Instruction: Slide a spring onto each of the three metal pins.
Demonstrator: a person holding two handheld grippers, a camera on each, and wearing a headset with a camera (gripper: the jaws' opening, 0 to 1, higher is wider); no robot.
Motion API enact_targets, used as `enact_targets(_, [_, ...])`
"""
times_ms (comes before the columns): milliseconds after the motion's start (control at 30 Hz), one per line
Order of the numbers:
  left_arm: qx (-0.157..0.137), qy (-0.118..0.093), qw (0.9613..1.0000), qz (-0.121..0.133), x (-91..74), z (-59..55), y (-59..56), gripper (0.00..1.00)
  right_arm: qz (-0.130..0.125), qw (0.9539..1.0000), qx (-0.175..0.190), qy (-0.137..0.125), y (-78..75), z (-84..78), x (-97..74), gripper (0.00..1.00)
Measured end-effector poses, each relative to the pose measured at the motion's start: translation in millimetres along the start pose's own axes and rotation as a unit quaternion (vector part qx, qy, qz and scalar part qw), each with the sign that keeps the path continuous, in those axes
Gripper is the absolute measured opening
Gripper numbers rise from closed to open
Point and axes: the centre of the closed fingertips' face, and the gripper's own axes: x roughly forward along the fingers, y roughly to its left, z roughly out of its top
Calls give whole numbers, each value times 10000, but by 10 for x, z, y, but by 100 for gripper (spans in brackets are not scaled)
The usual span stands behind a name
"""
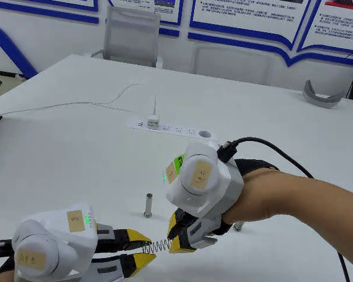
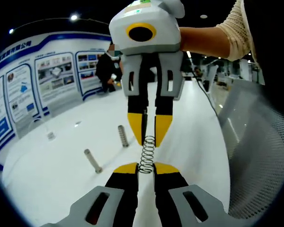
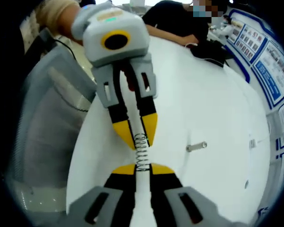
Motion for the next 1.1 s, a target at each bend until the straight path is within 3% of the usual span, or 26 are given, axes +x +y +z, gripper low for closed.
enact_targets(467, [-26, 16, 10000, -12, 10, 6, -13, 11, -75, 9996, -166, -212, 14, 255, -184, 11])
enact_targets(867, [-48, -28, 10000, -26, 22, 34, -19, 11, -74, 9987, -300, -405, 26, 462, -204, 11])
enact_targets(1100, [-73, -53, 10000, -24, 24, 34, -18, 11, -48, 9985, -306, -445, 31, 500, -190, 12])
